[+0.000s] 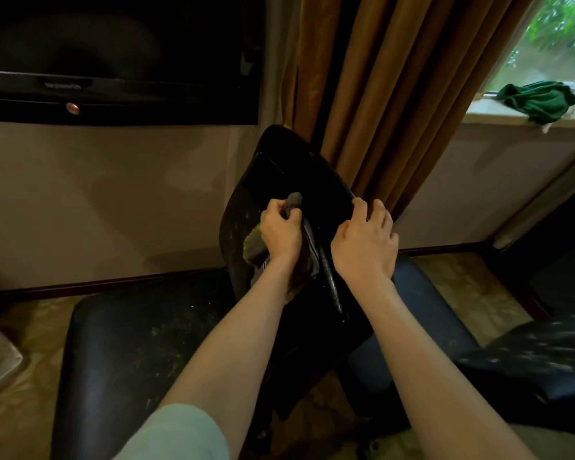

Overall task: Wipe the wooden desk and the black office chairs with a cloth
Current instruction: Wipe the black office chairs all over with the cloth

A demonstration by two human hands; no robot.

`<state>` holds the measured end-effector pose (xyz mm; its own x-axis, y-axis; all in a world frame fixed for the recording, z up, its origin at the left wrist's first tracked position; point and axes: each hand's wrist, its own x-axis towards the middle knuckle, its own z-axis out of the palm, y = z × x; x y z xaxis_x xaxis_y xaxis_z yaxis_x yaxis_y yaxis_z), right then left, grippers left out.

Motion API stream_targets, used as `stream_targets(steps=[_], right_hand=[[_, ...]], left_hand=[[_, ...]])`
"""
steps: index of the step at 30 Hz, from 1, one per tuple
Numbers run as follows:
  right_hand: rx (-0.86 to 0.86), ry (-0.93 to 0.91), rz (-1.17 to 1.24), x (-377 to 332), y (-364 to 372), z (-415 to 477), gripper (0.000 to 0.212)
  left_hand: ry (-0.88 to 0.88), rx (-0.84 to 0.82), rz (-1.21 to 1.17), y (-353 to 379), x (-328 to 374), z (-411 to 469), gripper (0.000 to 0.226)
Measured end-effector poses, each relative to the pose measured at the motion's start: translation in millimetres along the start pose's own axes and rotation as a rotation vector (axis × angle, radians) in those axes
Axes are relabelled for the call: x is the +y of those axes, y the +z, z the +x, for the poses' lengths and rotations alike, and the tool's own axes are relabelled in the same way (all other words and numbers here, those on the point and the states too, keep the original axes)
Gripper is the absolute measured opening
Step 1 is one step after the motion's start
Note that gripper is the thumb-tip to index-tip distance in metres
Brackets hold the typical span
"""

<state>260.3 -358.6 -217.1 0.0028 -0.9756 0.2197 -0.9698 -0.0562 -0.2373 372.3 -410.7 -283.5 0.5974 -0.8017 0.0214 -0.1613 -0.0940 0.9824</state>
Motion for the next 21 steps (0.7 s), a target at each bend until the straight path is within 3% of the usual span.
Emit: stream_targets(steps=[4,8,11,16,21], right_hand=[[0.015,0.002,-0.031,0.7,1.1,-2.0,0.047],[0.023,-0.026,-0.006,-3.4,-1.1,-3.2,0.047],[0.029,-0.006,0.058,-4.6,-3.5,-0.5,0.045],[0.074,0.014,0.252,-1.8,-7.9,-0.2,0.041],[0.103,0.069,0.416,12.8,-8.5,-2.0,0.039]], left_hand=[[-0.163,-0.111,0.015,-20.4,-37.8,0.6,0.004],[-0.224,-0.068,-0.117,-45.7,-39.4,-8.2,0.003],[-0.123,-0.08,-0.201,-61.6,-8.8,-29.8,0.002],[0.207,-0.166,-0.1,-37.2,24.1,-93.4,0.009],[0.202,-0.119,-0.078,-7.2,-3.3,-124.4,0.009]])
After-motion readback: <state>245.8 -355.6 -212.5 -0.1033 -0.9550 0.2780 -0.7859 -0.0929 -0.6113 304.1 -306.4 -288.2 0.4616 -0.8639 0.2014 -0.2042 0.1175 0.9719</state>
